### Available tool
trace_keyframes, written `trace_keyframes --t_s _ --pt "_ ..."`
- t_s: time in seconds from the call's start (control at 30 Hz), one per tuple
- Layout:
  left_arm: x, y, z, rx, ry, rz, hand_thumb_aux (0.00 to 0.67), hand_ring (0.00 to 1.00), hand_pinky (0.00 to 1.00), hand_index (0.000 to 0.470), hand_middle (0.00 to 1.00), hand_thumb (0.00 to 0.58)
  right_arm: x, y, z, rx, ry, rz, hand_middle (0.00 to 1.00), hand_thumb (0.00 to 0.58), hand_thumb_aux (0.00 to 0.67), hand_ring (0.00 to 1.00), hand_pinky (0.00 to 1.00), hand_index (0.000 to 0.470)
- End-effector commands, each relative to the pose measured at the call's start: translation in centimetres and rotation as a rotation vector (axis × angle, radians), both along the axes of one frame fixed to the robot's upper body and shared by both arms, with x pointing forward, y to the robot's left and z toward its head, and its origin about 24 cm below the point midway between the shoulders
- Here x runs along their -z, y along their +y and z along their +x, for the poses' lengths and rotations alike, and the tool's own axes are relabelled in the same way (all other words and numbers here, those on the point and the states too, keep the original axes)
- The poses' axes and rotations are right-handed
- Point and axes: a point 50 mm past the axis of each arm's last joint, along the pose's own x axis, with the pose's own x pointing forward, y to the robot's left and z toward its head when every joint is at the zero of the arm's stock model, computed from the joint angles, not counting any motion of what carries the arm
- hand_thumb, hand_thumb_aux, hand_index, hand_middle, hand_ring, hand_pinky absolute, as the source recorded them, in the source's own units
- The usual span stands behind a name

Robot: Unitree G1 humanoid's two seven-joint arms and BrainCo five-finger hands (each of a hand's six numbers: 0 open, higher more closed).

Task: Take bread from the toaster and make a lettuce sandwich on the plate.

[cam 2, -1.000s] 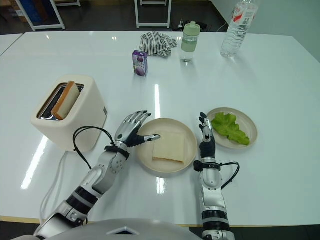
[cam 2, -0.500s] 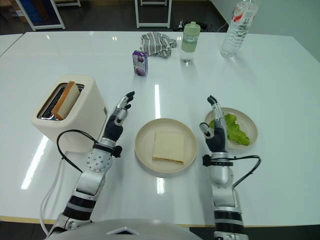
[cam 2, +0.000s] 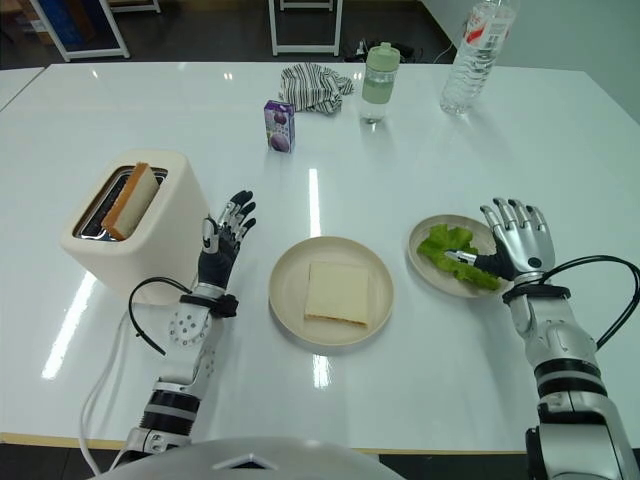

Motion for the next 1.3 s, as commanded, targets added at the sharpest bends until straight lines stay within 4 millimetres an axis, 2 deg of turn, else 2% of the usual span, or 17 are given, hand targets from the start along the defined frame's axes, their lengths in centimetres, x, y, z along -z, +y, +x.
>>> trace_keyframes --t_s 0.03,0.17,0.2,0.23,0.27,0.3,0.43,0.47,0.5,0.53,0.83,1.03,1.17,1.3 --pt "0.6 -0.1 -0.1 -0.002 0.036 0.006 0.0 0.0 0.0 0.0 0.0 0.0 1.2 -0.3 0.4 0.006 0.055 -0.031 0.0 0.0 0.0 0.0 0.0 0.0" --pt "0.7 -0.3 -0.2 0.007 0.041 0.007 0.0 0.0 0.0 0.0 0.0 0.0 2.1 -0.5 0.6 0.038 0.113 -0.038 0.0 0.009 0.005 0.0 0.0 0.004" --pt "0.7 -0.4 -0.2 0.01 0.043 0.008 0.0 0.0 0.0 0.0 0.0 0.0 2.3 -0.7 0.6 0.049 0.127 -0.041 0.0 0.108 0.066 0.0 0.0 0.046" --pt "0.7 -0.4 -0.2 0.013 0.044 0.009 0.0 0.0 0.0 0.0 0.0 0.0 2.4 -0.8 0.5 0.056 0.138 -0.043 0.0 0.271 0.181 0.0 0.0 0.127" --pt "0.7 -0.4 -0.2 0.014 0.046 0.01 0.0 0.0 0.0 0.0 0.0 0.0 2.5 -0.8 0.4 0.059 0.143 -0.044 0.0 0.445 0.347 0.0 0.0 0.243" --pt "0.8 -0.4 -0.2 0.014 0.048 0.011 0.0 0.0 0.0 0.0 0.0 0.0 2.7 -0.8 0.4 0.057 0.149 -0.044 0.0 0.482 0.394 0.0 0.0 0.276" --pt "0.9 -0.3 -0.3 0.008 0.054 0.011 0.0 0.0 0.0 0.0 0.0 0.0 3.1 -0.4 0.3 0.037 0.166 -0.039 0.0 0.536 0.486 0.0 0.0 0.341" --pt "0.9 -0.3 -0.3 0.007 0.055 0.011 0.0 0.0 0.0 0.0 0.0 0.0 3.2 -0.4 0.3 0.034 0.174 -0.038 0.0 0.559 0.544 0.0 0.0 0.382" --pt "0.9 -0.3 -0.3 0.008 0.056 0.011 0.0 0.0 0.0 0.0 0.0 0.0 3.3 -0.4 0.3 0.036 0.183 -0.035 0.0 0.579 0.641 0.0 0.0 0.45" --pt "0.9 -0.3 -0.3 0.008 0.057 0.01 0.0 0.0 0.0 0.0 0.0 0.0 3.4 -0.5 0.2 0.04 0.194 -0.032 0.0 0.58 0.67 0.0 0.0 0.47" --pt "1.2 -0.3 -0.5 0.004 0.071 0.012 0.0 0.0 0.0 0.0 0.0 0.0 2.4 -0.6 0.5 0.03 0.123 0.002 0.0 0.58 0.67 0.0 0.0 0.47" --pt "1.4 -0.3 -0.5 0.001 0.08 0.016 0.0 0.0 0.0 0.0 0.0 0.0 -0.1 0.0 0.8 -0.063 -0.047 0.001 0.0 0.58 0.67 0.0 0.0 0.47" --pt "1.5 -0.3 -0.5 0.0 0.083 0.016 0.0 0.0 0.0 0.0 0.0 0.0 -3.3 2.4 0.8 -0.174 -0.175 -0.024 0.0 0.58 0.67 0.0 0.0 0.47" --pt "1.6 -0.3 -0.5 -0.002 0.086 0.016 0.0 0.0 0.0 0.0 0.0 0.0 -6.2 6.1 0.1 -0.288 -0.275 -0.021 0.0 0.58 0.67 0.0 0.0 0.47"
